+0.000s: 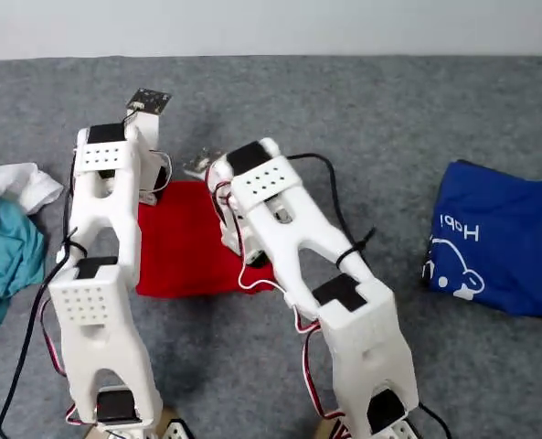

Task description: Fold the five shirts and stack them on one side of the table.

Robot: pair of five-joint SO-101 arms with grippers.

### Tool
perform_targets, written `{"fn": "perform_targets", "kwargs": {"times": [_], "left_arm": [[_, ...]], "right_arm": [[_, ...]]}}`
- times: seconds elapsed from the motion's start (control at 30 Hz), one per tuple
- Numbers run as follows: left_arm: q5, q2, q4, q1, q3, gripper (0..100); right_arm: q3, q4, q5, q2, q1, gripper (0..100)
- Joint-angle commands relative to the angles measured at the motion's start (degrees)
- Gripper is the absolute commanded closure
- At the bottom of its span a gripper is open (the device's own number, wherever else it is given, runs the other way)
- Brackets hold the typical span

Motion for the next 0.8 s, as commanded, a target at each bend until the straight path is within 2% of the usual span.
{"fn": "perform_targets", "kwargs": {"times": [0.0, 0.27, 0.57, 0.77], "left_arm": [[0.4, 2.5, -0.7, -0.9, -6.5, 99], [0.4, 12.5, 4.7, -1.0, -22.2, 99], [0.4, 15.6, 18.5, -0.6, -43.9, 99], [0.9, 10.3, 18.5, -1.6, -41.5, 99]], "right_arm": [[-0.3, -0.1, -0.8, 0.8, -0.3, 98.8], [-0.2, 0.7, -0.4, 3.1, -1.4, 98.8], [-0.2, 1.4, -0.4, 2.7, -2.0, 98.8], [-0.5, 2.7, -0.4, 1.0, -1.9, 98.8]]}}
